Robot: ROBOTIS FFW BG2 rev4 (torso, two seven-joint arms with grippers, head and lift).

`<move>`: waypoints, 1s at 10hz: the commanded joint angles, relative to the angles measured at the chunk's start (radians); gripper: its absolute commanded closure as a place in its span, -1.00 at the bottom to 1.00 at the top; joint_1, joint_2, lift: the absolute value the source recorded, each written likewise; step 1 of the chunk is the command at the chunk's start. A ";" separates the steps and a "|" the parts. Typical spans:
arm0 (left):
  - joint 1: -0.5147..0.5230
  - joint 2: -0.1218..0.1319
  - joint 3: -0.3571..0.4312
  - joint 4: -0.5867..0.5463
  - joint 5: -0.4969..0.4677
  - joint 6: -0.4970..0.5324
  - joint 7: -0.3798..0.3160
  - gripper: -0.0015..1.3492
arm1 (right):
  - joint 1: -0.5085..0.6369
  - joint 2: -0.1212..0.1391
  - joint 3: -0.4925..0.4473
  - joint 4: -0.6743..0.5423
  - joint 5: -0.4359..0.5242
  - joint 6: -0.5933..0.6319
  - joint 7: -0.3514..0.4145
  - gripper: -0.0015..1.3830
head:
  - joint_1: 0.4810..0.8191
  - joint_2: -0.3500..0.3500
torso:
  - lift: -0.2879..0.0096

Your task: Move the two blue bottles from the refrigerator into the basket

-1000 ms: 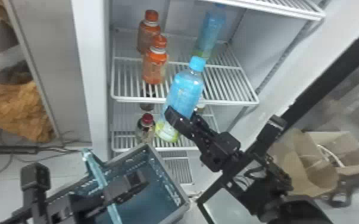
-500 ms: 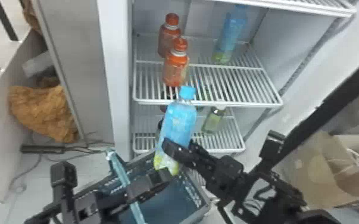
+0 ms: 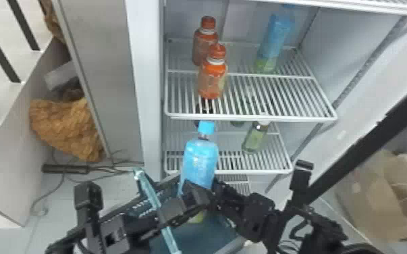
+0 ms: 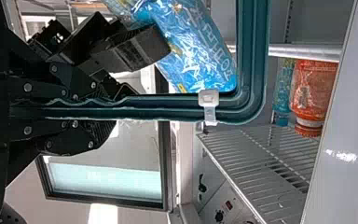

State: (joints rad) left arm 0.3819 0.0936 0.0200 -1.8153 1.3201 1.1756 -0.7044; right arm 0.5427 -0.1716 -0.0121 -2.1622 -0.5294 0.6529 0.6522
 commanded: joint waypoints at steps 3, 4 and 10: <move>0.003 0.000 0.002 -0.002 0.002 -0.002 0.000 0.78 | 0.000 0.000 -0.004 -0.001 0.009 0.000 0.000 -0.87 | 0.27 -0.43 | 0.87; 0.003 0.000 0.000 -0.002 0.002 -0.002 -0.001 0.78 | 0.000 0.000 -0.004 -0.006 0.009 0.000 0.000 -0.83 | 0.27 -0.43 | 0.87; 0.006 0.003 0.000 -0.002 0.004 -0.002 -0.001 0.78 | 0.049 0.047 -0.140 -0.080 0.045 -0.218 -0.031 -0.82 | 0.27 -0.58 | 0.87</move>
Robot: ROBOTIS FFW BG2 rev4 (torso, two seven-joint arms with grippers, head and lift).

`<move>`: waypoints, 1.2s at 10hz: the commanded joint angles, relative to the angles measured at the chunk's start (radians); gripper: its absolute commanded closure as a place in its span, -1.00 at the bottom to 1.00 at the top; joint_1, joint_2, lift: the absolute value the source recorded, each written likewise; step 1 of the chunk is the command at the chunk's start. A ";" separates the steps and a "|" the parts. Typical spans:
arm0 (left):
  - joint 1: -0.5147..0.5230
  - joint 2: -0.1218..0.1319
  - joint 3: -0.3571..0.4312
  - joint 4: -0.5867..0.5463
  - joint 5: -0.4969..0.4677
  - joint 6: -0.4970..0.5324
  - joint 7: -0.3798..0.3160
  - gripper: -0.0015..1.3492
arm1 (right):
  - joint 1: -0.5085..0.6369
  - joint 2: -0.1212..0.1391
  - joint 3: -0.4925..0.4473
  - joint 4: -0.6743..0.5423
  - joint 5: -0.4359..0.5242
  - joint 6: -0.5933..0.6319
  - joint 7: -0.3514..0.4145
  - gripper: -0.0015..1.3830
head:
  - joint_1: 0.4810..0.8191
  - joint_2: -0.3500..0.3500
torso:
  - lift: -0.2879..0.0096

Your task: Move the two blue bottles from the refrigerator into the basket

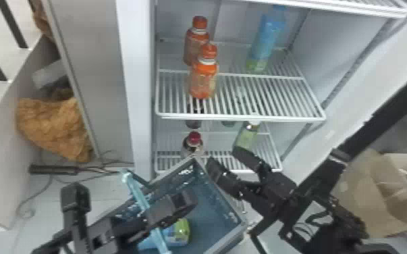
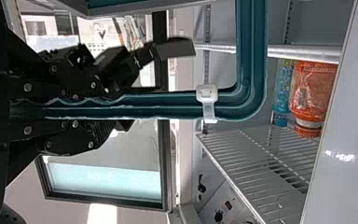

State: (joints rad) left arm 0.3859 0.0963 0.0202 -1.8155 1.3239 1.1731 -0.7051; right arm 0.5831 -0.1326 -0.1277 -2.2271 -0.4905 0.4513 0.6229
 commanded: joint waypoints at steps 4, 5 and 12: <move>0.002 0.003 0.000 0.000 0.000 0.002 -0.001 0.78 | -0.028 0.024 -0.142 -0.025 0.024 -0.086 -0.025 -0.82 | 0.27 -0.95 | 0.87; 0.002 0.003 -0.002 0.000 0.000 0.002 -0.001 0.78 | -0.053 0.027 -0.155 -0.017 0.024 -0.105 -0.034 -0.82 | 0.27 -1.00 | 0.87; -0.001 0.002 -0.006 0.000 0.000 0.005 0.001 0.78 | -0.244 0.027 -0.177 0.132 0.086 -0.194 -0.101 -0.80 | 0.27 -1.00 | 0.87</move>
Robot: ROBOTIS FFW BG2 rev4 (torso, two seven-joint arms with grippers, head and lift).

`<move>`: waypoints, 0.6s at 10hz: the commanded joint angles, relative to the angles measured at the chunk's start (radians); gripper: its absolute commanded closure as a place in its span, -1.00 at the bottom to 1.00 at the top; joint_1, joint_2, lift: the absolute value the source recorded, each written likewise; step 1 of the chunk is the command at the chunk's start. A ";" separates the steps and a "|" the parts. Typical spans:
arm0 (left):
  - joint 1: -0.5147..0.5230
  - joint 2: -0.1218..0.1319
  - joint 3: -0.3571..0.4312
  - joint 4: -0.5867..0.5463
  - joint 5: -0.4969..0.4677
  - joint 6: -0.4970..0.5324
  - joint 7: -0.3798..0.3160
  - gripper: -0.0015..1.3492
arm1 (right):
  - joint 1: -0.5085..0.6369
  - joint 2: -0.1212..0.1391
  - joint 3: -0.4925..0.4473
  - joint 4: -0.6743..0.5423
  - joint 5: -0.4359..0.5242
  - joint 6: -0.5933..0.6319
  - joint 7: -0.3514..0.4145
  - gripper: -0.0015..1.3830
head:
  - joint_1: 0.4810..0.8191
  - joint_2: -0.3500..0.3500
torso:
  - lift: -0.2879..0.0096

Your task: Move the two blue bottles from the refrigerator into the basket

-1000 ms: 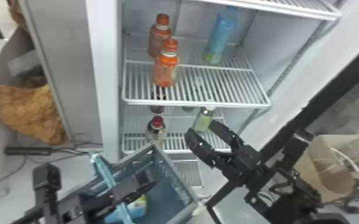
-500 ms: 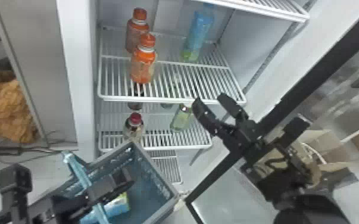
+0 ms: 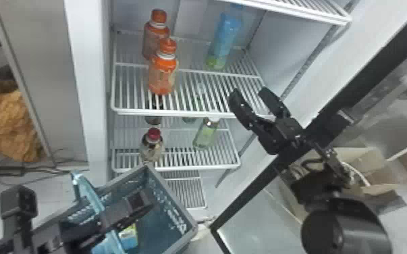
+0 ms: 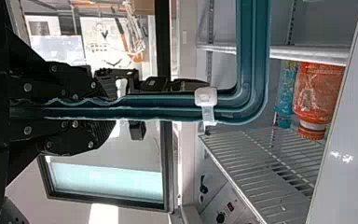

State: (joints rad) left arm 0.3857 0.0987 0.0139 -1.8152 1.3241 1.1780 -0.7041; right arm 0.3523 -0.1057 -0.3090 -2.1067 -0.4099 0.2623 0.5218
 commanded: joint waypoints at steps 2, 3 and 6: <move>0.000 -0.001 0.000 0.000 0.000 0.000 0.000 0.78 | -0.068 -0.003 0.012 0.066 0.023 -0.010 -0.023 -0.80 | 0.27 -1.00 | 0.87; 0.000 -0.001 0.000 0.000 0.000 0.000 0.000 0.78 | -0.100 -0.009 0.026 0.090 0.033 -0.007 -0.034 -0.80 | 0.27 -1.00 | 0.87; -0.003 -0.001 -0.004 0.000 0.000 0.000 0.002 0.78 | -0.183 -0.011 0.038 0.171 0.065 -0.024 -0.066 -0.81 | 0.27 -1.00 | 0.87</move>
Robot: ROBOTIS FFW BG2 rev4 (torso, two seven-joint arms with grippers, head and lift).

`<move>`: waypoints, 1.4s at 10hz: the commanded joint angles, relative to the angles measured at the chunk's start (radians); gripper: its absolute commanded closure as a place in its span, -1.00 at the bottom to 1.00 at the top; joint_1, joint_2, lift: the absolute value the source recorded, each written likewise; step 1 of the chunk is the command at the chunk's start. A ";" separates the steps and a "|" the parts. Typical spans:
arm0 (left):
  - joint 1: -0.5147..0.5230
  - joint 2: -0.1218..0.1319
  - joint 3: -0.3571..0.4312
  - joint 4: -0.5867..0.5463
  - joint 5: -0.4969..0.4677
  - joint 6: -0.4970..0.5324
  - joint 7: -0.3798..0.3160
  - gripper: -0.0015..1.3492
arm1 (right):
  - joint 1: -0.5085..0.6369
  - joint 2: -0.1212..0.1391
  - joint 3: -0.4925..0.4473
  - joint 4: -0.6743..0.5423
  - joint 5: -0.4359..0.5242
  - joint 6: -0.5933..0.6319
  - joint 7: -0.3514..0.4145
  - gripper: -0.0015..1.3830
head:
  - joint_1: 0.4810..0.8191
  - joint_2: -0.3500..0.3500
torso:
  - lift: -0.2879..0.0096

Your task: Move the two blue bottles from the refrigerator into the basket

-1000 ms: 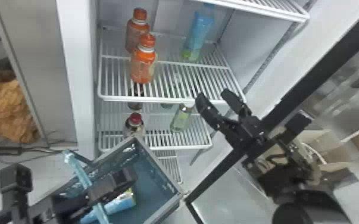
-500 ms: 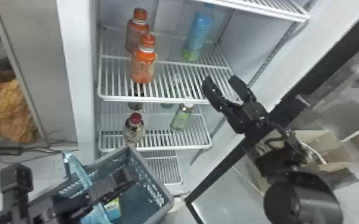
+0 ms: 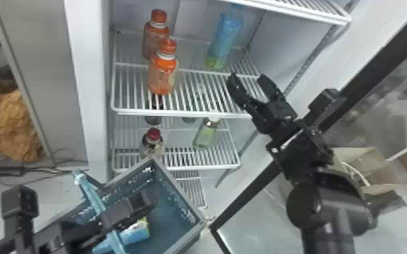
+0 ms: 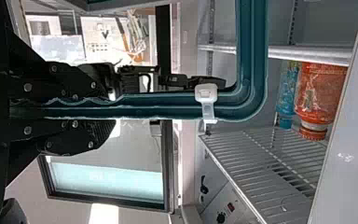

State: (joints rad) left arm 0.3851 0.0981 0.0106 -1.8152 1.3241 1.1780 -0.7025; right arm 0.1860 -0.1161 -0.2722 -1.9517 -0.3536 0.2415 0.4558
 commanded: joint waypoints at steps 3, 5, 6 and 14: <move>-0.005 0.000 -0.003 0.000 0.000 0.002 0.001 0.78 | -0.100 -0.010 0.007 0.095 0.038 -0.011 -0.026 -0.81 | 0.27 -1.00 | 0.87; -0.007 0.000 -0.005 0.000 0.000 0.002 0.003 0.78 | -0.171 -0.019 0.031 0.161 0.052 -0.011 -0.037 -0.81 | 0.27 -1.00 | 0.87; -0.010 0.000 -0.005 0.000 0.000 0.002 0.003 0.78 | -0.201 -0.019 0.049 0.198 0.056 -0.016 -0.045 -0.81 | 0.27 -1.00 | 0.87; -0.017 0.000 -0.005 0.003 0.000 0.005 0.003 0.78 | -0.397 -0.030 0.133 0.402 0.128 -0.016 -0.111 -0.81 | 0.27 -1.00 | 0.87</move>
State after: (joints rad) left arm 0.3691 0.0982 0.0060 -1.8124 1.3241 1.1829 -0.6994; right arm -0.1963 -0.1437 -0.1459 -1.5649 -0.2289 0.2257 0.3438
